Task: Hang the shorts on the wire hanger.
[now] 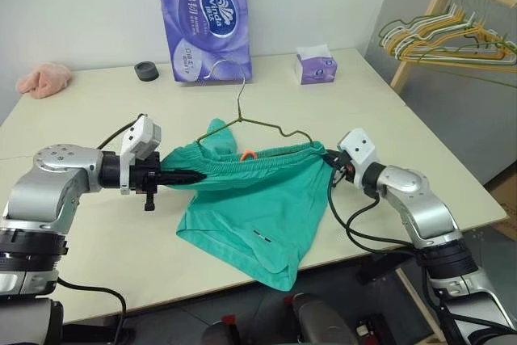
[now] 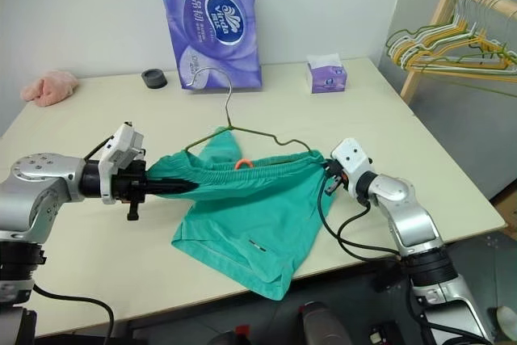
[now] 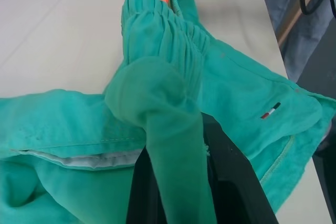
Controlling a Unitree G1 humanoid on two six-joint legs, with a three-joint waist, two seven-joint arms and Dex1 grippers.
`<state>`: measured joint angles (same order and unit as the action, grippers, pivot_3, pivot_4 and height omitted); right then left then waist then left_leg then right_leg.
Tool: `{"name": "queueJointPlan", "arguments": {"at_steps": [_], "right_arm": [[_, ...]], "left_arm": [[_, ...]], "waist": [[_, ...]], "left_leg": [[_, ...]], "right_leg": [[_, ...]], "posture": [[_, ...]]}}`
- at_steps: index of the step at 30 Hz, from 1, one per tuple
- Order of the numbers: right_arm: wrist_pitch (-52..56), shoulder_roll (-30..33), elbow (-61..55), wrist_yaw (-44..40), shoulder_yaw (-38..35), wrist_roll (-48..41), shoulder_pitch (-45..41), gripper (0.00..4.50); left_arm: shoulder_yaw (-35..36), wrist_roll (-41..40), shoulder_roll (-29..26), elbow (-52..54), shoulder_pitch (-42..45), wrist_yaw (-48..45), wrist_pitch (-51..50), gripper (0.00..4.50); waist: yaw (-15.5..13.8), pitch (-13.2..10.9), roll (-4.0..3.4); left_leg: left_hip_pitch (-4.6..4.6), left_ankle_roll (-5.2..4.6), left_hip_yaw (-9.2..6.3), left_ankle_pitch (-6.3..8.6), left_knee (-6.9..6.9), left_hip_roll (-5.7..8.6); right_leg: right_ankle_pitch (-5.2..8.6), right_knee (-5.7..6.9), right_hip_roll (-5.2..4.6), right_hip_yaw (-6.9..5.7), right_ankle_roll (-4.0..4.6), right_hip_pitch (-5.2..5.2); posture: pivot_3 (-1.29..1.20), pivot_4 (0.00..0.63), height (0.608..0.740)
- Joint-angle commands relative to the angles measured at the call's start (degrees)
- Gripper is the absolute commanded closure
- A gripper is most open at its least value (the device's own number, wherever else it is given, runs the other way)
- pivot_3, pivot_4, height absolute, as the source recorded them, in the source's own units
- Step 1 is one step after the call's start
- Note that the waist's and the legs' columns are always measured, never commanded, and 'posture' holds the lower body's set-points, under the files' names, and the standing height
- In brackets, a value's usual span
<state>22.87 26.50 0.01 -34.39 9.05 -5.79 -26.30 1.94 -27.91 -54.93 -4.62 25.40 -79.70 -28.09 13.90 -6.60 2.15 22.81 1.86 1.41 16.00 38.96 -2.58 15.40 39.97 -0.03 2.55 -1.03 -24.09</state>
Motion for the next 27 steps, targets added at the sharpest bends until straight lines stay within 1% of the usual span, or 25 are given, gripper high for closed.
{"name": "queueJointPlan", "arguments": {"at_steps": [1,3,9,14,16,20,24,27], "right_arm": [[0.06,3.52,0.7,0.5,-3.43,1.58,-0.99,4.5],[-0.49,4.57,0.82,-0.36,-3.46,1.7,-1.28,4.5],[-3.44,10.33,-1.87,-5.44,-2.63,2.12,-2.06,4.5],[-1.92,12.56,-4.54,-9.34,-1.95,0.75,-2.67,4.5],[0.07,12.86,-7.29,-11.49,-1.15,-0.23,-3.43,4.5],[5.96,12.31,-12.37,-14.54,1.21,-1.24,-9.41,4.5],[6.3,13.27,-12.38,-17.39,3.91,0.54,-14.03,4.5],[6.61,12.82,-12.71,-17.99,5.84,1.66,-16.56,4.5]], "left_arm": [[1.0,1.24,-3.19,0.82,-0.78,-1.61,0.74,4.49],[0.83,1.86,-3.32,0.56,-0.93,-1.45,1.08,4.5],[-0.94,5.65,-4.27,-1.28,-1.82,-0.81,4.74,4.5],[-2.32,8.25,-4.34,-3.31,-1.5,-0.06,8.85,4.5],[-2.92,9.28,-4.13,-4.11,-0.98,0.61,10.24,4.5],[-4.87,11.69,-4.12,-4.52,-0.22,0.7,12.9,4.5],[-5.89,14.23,-3.26,-5.31,1.16,2.1,14.88,4.5],[-6.18,15.28,-2.07,-5.37,2.42,3.79,15.17,4.5]], "waist": [[-0.02,0.0,0.0],[-0.04,0.0,0.0],[-0.05,-0.01,-0.02],[-0.05,-0.01,-0.02],[-0.04,-0.01,-0.02],[0.05,-0.02,-0.03],[0.2,-0.02,-0.03],[-0.07,-0.02,-0.03]], "left_leg": [[0.0,0.0,-0.01,0.0,0.0,0.0],[0.0,0.0,0.0,0.0,0.0,0.01],[0.0,0.0,0.01,0.0,0.0,0.01],[-0.01,0.0,0.01,0.0,0.0,0.0],[-0.01,-0.01,0.02,0.0,0.0,0.01],[-0.01,-0.01,0.01,0.0,0.0,0.0],[0.0,-0.01,-0.01,0.0,-0.02,-0.01],[0.02,-0.01,-0.03,0.0,-0.01,0.01]], "right_leg": [[0.0,0.0,0.0,-0.01,0.0,0.0],[0.0,0.0,0.0,-0.01,0.0,0.0],[0.01,-0.01,0.0,0.0,-0.01,0.0],[0.01,-0.02,0.01,-0.01,-0.01,0.0],[0.01,-0.02,0.0,0.0,-0.01,0.0],[0.01,0.0,0.01,-0.01,-0.01,-0.01],[0.01,-0.01,0.02,-0.05,0.0,-0.02],[0.01,-0.04,-0.01,-0.06,0.0,-0.01]], "posture": [[-0.21,0.068,0.74],[-0.21,0.069,0.74],[-0.21,0.07,0.74],[-0.22,0.069,0.74],[-0.22,0.069,0.74],[-0.22,0.067,0.74],[-0.22,0.063,0.74],[-0.22,0.06,0.74]]}}
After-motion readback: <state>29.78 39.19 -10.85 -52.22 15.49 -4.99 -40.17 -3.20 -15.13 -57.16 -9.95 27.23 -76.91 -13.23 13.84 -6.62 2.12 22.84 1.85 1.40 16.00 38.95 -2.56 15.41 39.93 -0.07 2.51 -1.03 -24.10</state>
